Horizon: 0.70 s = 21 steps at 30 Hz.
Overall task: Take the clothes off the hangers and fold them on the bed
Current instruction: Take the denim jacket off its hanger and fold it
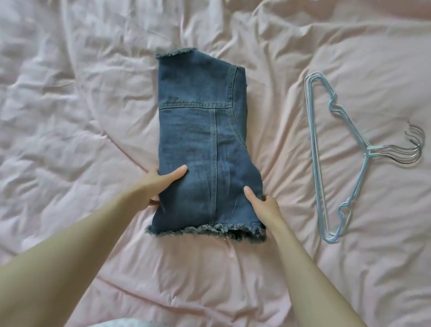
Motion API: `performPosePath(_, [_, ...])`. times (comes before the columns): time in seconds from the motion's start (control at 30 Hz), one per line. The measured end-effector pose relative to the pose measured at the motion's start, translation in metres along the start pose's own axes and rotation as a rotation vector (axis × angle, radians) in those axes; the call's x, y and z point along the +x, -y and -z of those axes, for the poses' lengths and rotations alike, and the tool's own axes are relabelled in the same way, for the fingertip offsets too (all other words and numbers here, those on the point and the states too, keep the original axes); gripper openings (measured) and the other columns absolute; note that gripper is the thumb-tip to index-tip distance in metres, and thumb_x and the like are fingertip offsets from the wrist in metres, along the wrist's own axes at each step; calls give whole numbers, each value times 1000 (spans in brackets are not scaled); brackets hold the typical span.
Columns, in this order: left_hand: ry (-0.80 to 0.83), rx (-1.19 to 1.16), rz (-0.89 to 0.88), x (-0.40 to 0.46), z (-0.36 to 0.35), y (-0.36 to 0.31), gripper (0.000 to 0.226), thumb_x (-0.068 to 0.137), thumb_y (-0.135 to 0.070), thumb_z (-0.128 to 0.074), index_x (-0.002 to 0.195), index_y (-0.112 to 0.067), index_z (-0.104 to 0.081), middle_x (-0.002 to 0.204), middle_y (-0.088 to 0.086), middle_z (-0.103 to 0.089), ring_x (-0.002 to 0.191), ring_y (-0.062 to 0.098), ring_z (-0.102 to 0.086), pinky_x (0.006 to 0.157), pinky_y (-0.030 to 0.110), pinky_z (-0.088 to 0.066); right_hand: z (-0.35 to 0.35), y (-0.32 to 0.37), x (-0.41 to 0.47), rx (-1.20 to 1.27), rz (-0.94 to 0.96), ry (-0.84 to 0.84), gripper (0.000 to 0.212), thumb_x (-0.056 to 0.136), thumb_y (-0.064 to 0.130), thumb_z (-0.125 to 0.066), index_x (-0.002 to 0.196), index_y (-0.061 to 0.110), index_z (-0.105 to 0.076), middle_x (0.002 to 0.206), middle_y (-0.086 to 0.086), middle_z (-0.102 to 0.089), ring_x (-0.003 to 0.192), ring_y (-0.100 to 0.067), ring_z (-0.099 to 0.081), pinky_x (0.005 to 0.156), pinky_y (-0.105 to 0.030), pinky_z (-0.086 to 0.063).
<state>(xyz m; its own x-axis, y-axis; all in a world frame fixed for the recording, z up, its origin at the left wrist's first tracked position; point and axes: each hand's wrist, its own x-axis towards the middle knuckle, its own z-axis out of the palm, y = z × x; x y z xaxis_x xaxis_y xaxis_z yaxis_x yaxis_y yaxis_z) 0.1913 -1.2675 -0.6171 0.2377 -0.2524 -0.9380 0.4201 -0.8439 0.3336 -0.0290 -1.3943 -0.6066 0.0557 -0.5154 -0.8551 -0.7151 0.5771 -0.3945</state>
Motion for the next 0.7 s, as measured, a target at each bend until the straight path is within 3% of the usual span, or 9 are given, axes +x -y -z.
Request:
performPosePath(0.13, [67,-122,73,-7,5,-1,59,70,-53,-75,114,-17,-60,112,2,-67,100,21,-64,88,39,-52,-6,0,-10,8,-71,107,67,85,37,-67,135,-1,-44,135,-7,-51,124,-25,-48,95,-29,-38])
performPosePath(0.3, [122,-90,201,-41,14,11,32,84,-36,-67,99,-9,-59,89,9,-68,79,24,-65,62,34,-50,-9,-16,-41,-47,-135,204,75,81,35,-72,140,2,-38,145,-9,-41,133,-26,-38,105,-34,-32])
performPosePath(0.4, [122,-45,290,-59,22,38,35,81,-39,-70,93,-8,-59,76,9,-69,72,25,-66,59,32,-52,-10,-35,-64,-124,-204,251,76,78,38,-74,137,4,-42,147,-9,-38,134,-28,-37,109,-37,-31])
performPosePath(0.57, [173,3,411,-82,31,91,42,76,-43,-74,88,-6,-57,66,7,-67,60,23,-67,50,26,-51,-9,-62,-107,-235,-274,297,84,82,40,-69,145,6,-26,155,-12,-20,141,-30,-22,112,-39,-23])
performPosePath(0.63, [203,-7,416,-94,32,103,44,76,-44,-73,89,-6,-56,65,8,-67,57,22,-67,46,25,-50,-8,-73,-118,-199,-283,319,80,82,37,-70,143,5,-30,154,-13,-24,140,-30,-24,112,-39,-24])
performPosePath(0.7, [213,-40,393,-94,34,107,48,77,-47,-72,97,-6,-56,70,9,-68,62,23,-68,49,27,-52,-7,-77,-123,-135,-263,287,69,77,35,-74,133,5,-47,144,-13,-41,133,-30,-38,110,-40,-31])
